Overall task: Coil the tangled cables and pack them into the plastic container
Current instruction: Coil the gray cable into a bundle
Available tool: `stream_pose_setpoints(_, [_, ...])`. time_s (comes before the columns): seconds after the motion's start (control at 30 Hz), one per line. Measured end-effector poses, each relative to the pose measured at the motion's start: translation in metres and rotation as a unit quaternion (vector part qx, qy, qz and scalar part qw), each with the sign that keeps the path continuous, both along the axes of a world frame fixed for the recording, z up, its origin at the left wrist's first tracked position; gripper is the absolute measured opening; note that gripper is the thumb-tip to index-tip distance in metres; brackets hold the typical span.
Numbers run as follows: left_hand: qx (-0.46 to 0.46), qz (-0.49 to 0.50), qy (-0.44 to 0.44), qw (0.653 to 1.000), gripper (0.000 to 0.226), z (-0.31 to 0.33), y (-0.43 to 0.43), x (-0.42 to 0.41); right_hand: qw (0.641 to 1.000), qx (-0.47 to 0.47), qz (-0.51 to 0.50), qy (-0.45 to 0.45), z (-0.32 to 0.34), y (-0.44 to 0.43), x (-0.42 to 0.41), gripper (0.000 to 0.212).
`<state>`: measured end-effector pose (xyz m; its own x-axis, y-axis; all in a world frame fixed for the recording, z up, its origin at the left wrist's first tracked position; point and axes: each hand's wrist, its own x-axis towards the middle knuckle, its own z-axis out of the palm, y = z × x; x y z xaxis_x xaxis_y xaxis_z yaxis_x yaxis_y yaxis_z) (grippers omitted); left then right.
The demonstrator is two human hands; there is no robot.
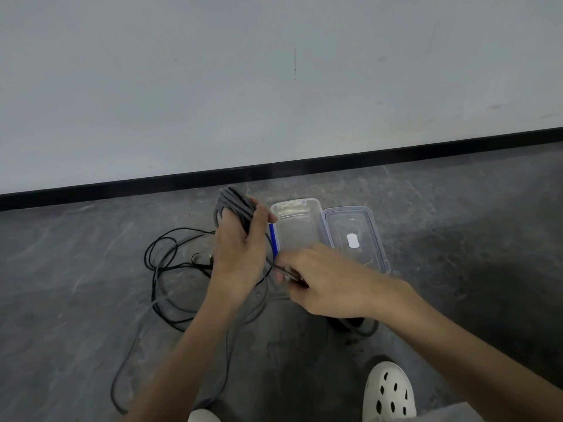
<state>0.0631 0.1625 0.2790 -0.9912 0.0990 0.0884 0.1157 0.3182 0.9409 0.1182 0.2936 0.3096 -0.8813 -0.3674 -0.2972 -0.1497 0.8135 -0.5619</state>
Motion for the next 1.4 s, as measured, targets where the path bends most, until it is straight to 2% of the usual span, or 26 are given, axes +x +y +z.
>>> stream_pose_setpoints(0.1, [-0.091,-0.017,0.039,0.995,0.014,-0.004,0.002,0.003,0.999,-0.019,-0.004,-0.043,0.003,0.003,0.001,0.014])
stream_pose_setpoints(0.23, [-0.230,-0.080,0.076,0.967,0.018,-0.015,0.000,0.002,1.000,0.008,-0.023,0.004,0.006,0.009,-0.001,0.011])
stream_pose_setpoints(0.43, [-0.295,-0.209,-0.024,0.932,0.030,-0.017,-0.002,0.001,0.997,0.019,-0.020,0.072,0.010,0.019,-0.001,0.014])
stream_pose_setpoints(0.53, [-0.252,-0.250,-0.061,0.933,0.039,-0.011,-0.001,0.003,0.996,-0.023,-0.019,0.080,0.015,0.024,-0.001,0.020])
stream_pose_setpoints(0.63, [-0.177,-0.288,-0.124,0.933,0.066,-0.003,-0.003,0.007,0.996,-0.039,-0.011,0.081,0.016,0.030,-0.002,0.022])
stream_pose_setpoints(0.7, [-0.158,-0.322,-0.143,0.922,0.075,0.000,-0.004,0.007,0.995,-0.036,-0.010,0.093,0.015,0.034,-0.002,0.018])
stream_pose_setpoints(0.73, [-0.153,-0.343,-0.141,0.916,0.072,0.001,-0.005,0.007,0.994,-0.040,-0.014,0.099,0.014,0.036,-0.003,0.016])
stream_pose_setpoints(0.8, [-0.142,-0.387,-0.122,0.903,0.054,0.000,-0.007,0.008,0.993,-0.049,-0.023,0.102,0.014,0.039,-0.003,0.014])
stream_pose_setpoints(0.9, [-0.117,-0.429,-0.131,0.886,0.028,-0.003,-0.006,0.007,0.994,-0.039,-0.036,0.098,0.013,0.043,-0.005,0.024])
stream_pose_setpoints(1.0, [-0.112,-0.402,-0.100,0.903,0.030,-0.006,-0.004,0.006,0.992,0.009,-0.045,0.116,0.011,0.045,-0.009,0.027])
stream_pose_setpoints(1.17, [-0.144,-0.296,-0.043,0.943,0.041,-0.009,0.000,0.004,0.980,0.081,-0.071,0.167,0.008,0.042,-0.015,0.030])
stream_pose_setpoints(1.27, [-0.204,-0.209,-0.010,0.956,0.054,-0.012,-0.002,0.000,0.960,0.145,-0.128,0.203,0.004,0.038,-0.014,0.034])
stream_pose_setpoints(1.4, [-0.249,-0.114,0.011,0.962,0.049,-0.014,-0.011,-0.011,0.938,0.170,-0.207,0.218,0.005,0.039,-0.012,0.029])
